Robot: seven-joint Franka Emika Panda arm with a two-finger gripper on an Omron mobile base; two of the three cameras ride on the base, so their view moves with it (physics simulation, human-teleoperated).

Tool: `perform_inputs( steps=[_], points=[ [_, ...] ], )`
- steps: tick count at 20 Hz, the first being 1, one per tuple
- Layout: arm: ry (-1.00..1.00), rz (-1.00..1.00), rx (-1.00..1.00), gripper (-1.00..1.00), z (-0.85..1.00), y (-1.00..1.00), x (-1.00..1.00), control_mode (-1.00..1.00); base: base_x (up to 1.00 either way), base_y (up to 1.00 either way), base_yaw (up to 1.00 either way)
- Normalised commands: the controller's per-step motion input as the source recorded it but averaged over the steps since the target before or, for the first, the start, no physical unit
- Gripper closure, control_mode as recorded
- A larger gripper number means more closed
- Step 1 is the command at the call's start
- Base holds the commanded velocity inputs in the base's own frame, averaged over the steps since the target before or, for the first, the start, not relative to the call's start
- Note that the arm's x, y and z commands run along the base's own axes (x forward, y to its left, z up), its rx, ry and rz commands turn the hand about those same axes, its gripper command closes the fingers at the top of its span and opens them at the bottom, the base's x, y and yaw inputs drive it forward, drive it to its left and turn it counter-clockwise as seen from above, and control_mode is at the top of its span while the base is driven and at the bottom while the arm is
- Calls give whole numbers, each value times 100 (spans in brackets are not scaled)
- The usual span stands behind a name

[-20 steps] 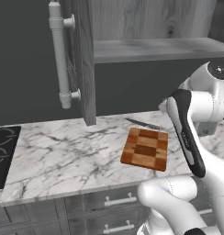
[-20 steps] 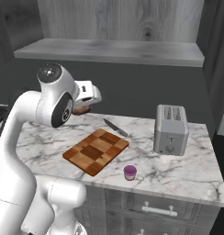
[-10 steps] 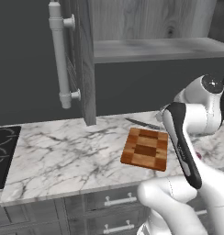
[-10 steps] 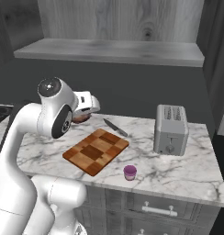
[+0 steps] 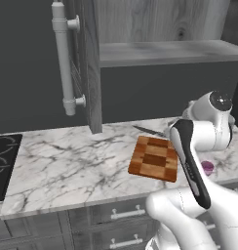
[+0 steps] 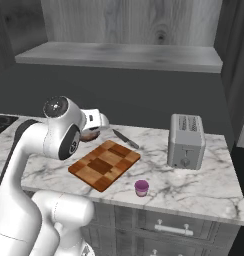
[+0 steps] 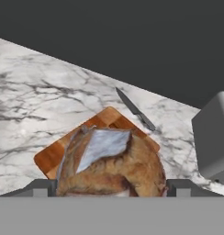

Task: Pick the bread, place it on the cutting board, pick the jam, place it on the counter, and close the cabinet.

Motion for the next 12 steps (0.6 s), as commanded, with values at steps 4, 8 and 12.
perform_inputs(
  steps=[4,8,12],
  points=[
    [0,0,0,100,-35,0,1,-100,0,0,0],
    [0,0,0,100,-37,0,1,-100,0,0,0],
    [0,0,0,100,-36,1,3,-100,0,0,0]
  ],
)
